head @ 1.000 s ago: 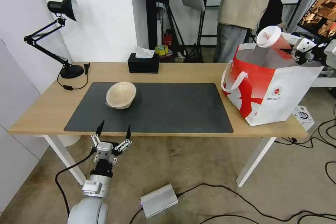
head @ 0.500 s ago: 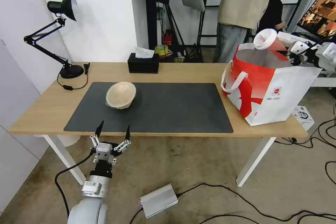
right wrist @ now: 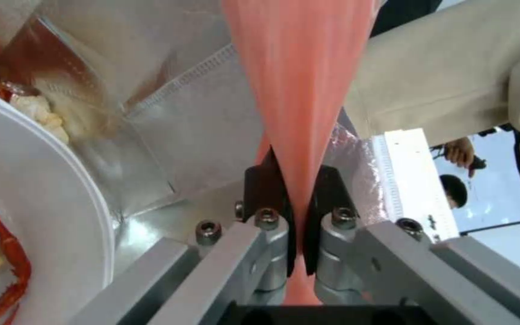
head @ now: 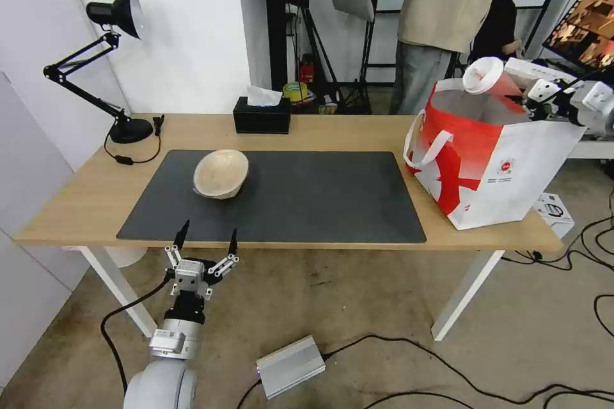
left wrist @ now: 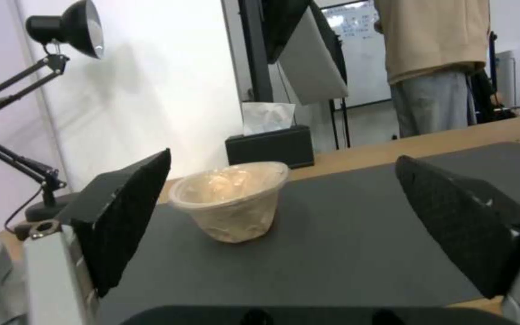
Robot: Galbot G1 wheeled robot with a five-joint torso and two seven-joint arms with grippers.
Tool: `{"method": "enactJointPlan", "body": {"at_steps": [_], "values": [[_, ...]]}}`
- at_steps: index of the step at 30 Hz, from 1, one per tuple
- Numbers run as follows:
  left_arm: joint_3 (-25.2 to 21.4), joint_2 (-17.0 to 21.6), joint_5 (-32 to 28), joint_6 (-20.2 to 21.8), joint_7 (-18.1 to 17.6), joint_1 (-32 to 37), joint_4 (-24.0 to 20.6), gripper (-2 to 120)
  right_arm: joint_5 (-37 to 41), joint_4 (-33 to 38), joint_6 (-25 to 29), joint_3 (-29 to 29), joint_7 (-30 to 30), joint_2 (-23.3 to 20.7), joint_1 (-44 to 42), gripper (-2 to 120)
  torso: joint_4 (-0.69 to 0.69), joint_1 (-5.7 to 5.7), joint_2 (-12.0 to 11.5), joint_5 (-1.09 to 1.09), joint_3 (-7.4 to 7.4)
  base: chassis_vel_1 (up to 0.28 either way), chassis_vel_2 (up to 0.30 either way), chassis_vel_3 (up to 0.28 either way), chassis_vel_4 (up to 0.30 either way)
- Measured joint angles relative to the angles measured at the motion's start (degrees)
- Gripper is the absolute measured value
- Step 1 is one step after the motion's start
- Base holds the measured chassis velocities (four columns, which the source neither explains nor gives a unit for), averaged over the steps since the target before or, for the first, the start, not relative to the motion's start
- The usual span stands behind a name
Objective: Pick up the trash from the table and place it into the takeout bag.
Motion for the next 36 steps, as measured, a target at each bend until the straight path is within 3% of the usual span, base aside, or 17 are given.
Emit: {"method": "enactJointPlan", "body": {"at_steps": [10,20,22,34,36], "values": [[-0.11,0.00,0.00,0.00,0.02,0.22,0.00,100,-0.06,-0.45,-0.04,-0.06,0.67,0.28,-0.39,6,0.00,0.00,0.00,0.00,0.00,0.000,0.000,0.000,0.000],[-0.20,-0.17,0.00,-0.04,0.04,0.39,0.03,100,-0.06,-0.32,-0.29,-0.07,1.02,0.13,-0.65,47,0.00,0.00,0.00,0.00,0.00,0.000,0.000,0.000,0.000],[-0.21,-0.17,0.00,-0.04,0.04,0.40,0.04,100,-0.05,-0.27,-0.36,-0.08,1.04,0.11,-0.66,48,0.00,0.00,0.00,0.00,0.00,0.000,0.000,0.000,0.000],[-0.23,-0.21,0.00,-0.14,0.08,0.41,0.31,100,0.06,-0.09,-0.84,-0.03,1.61,0.07,-0.96,95,0.00,0.00,0.00,0.00,0.00,0.000,0.000,0.000,0.000],[-0.23,-0.20,0.00,-0.14,0.08,0.39,0.31,100,0.06,-0.09,-0.84,-0.02,1.63,0.06,-0.98,97,0.00,0.00,0.00,0.00,0.00,0.000,0.000,0.000,0.000]]}}
